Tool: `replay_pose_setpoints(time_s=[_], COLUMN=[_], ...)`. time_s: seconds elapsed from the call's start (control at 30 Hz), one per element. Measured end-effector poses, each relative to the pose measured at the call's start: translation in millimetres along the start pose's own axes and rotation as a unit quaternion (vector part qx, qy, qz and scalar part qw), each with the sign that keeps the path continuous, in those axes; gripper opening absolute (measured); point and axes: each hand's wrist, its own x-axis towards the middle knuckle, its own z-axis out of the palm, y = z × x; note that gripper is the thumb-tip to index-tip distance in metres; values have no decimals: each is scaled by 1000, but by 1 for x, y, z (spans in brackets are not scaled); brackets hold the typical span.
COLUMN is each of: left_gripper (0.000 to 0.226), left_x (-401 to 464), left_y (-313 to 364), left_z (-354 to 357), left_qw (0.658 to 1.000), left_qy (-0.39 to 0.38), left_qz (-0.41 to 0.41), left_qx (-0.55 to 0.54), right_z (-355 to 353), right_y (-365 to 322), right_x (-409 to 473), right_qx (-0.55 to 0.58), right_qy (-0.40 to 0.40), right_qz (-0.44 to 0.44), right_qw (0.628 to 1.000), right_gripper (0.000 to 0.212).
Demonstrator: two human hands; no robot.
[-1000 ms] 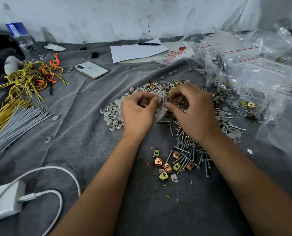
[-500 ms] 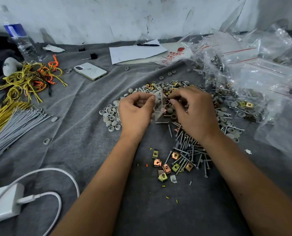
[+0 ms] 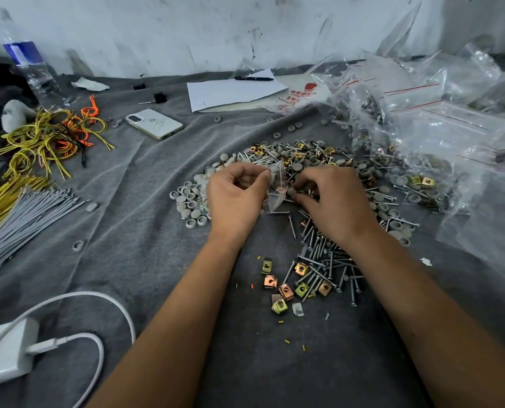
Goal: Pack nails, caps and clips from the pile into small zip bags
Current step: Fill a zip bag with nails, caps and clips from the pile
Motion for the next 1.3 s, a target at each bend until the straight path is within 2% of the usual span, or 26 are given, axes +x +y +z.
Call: replay_pose_setpoints(time_s=[0.1, 0.2, 0.33, 0.47, 0.73, 0.83, 0.93, 1.0, 1.3], left_gripper=[7, 8, 9, 11, 16, 14, 13, 15, 13], left_x=[0, -1, -1, -1, 0, 0, 1, 2, 2], left_y=[1, 2, 2, 1, 1, 2, 1, 0, -1], left_z=[0, 0, 1, 1, -1, -1, -1, -1, -1], left_qw=[1000, 1000, 1000, 999, 1000, 999, 998, 998, 998], left_qy=[3, 0, -2, 4, 19, 36, 52, 55, 52], left_qz=[9, 15, 16, 22, 9, 13, 14, 11, 19], left_qx=[14, 24, 25, 28, -4, -7, -16, -22, -11], right_z=[-2, -4, 0, 2, -3, 0, 8, 10, 3], right_y=[-3, -9, -14, -13, -11, -4, 0, -1, 1], right_x=[1, 1, -1, -2, -1, 2, 3, 4, 4], right_qx=[71, 120, 104, 104, 84, -5, -85, -107, -86], right_qy=[66, 122, 92, 66, 132, 86, -5, -49, -66], right_qz=[13, -9, -68, -66, -46, -12, -33, -47, -24], right_qw=[995, 985, 988, 990, 987, 996, 996, 992, 994], right_gripper=[23, 19, 21, 20, 10, 16, 29, 29, 24])
